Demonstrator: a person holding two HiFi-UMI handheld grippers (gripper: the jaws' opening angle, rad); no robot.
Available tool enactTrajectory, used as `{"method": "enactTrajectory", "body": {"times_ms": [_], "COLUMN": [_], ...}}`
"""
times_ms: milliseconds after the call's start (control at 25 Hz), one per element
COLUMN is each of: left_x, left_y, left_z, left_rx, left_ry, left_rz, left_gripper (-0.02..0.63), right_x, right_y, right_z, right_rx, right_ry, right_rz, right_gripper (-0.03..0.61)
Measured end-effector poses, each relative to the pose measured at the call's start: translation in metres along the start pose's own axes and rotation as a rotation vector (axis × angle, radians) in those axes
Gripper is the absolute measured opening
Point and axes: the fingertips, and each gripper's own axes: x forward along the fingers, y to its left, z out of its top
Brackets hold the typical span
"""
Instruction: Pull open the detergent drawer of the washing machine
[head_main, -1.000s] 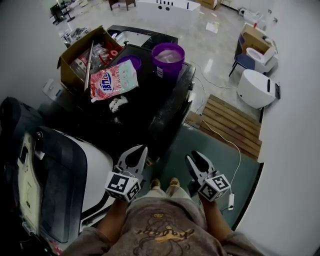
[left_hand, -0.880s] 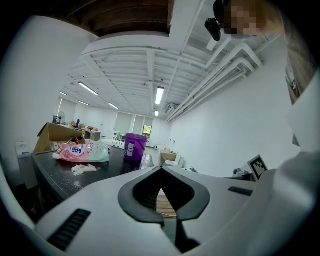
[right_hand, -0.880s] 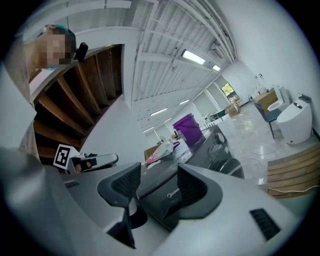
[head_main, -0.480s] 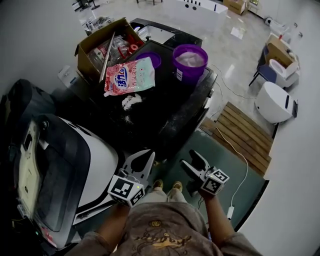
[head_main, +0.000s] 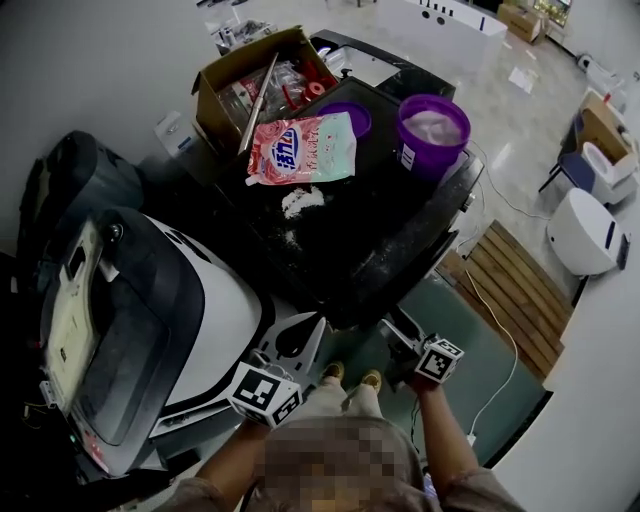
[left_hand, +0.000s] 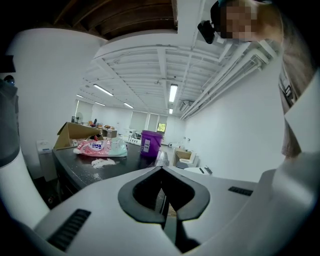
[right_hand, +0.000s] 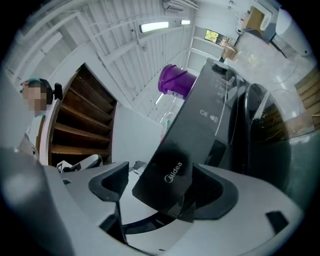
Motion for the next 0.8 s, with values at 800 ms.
{"method": "enactTrajectory", "body": {"times_ms": [800], "left_x": [-0.03], "left_y": [0.028], "left_z": [-0.024], "left_rx": [-0.017], "left_ry": [0.044], "left_rz": [0.144], "left_gripper": [0.021], "right_x": [0.054], "right_y": [-0.015], "right_z": [-0.008], "right_rx": [0.121], "right_ry": [-0.006], "right_rz": [0.224], "right_gripper": [0.39]}}
